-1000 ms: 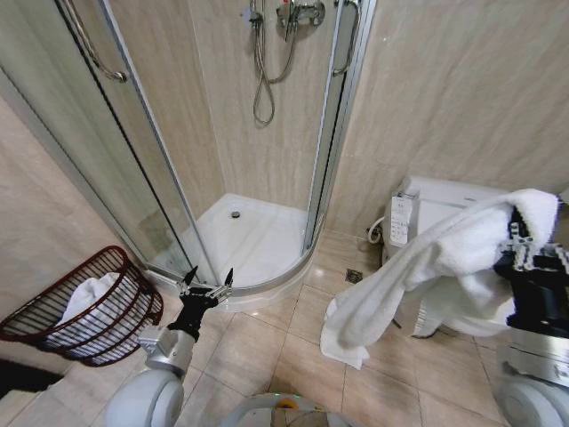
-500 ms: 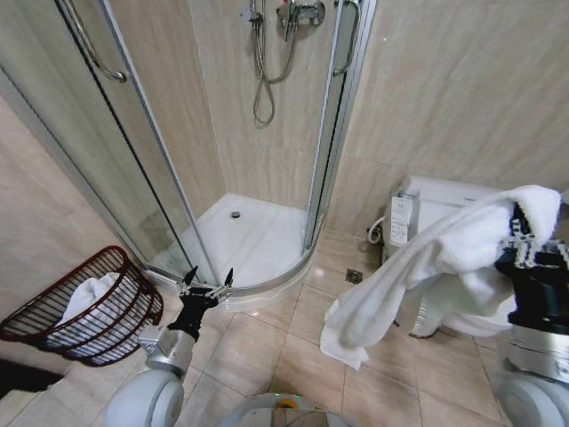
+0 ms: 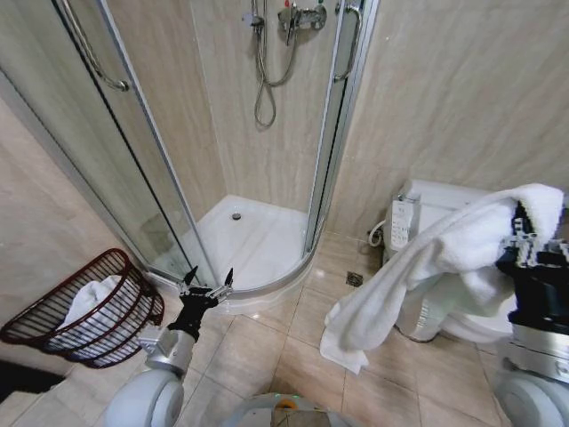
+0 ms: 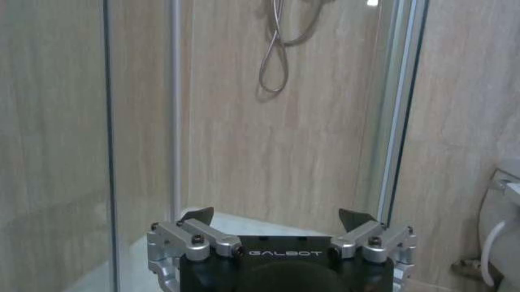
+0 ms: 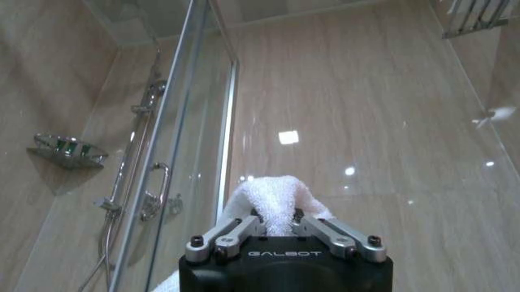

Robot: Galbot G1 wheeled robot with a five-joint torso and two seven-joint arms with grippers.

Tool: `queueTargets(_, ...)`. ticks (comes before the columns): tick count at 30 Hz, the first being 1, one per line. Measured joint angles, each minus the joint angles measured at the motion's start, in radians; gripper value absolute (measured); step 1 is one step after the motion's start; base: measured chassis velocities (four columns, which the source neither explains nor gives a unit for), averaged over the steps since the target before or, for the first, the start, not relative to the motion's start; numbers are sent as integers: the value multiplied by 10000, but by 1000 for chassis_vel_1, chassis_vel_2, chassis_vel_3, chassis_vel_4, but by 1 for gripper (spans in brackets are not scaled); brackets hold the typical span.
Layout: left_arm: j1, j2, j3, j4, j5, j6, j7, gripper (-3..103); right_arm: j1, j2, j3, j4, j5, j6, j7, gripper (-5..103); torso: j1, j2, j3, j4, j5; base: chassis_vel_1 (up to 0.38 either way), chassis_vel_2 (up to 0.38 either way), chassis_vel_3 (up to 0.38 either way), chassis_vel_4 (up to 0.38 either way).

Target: Discard the used towel into the hamper.

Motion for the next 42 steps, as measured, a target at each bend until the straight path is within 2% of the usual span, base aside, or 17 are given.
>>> queueTargets(7,0,0,0,0,0,0,0,100,-12,-39,-9,0,18,46,-42,10,110,237,126,0,-2,0,0,0,0)
queueTargets(42,0,0,0,0,0,-1,0,100,-64,73,12,-3,100,147,-52,10,702,1795,1092,0,-1,0,0,0,0)
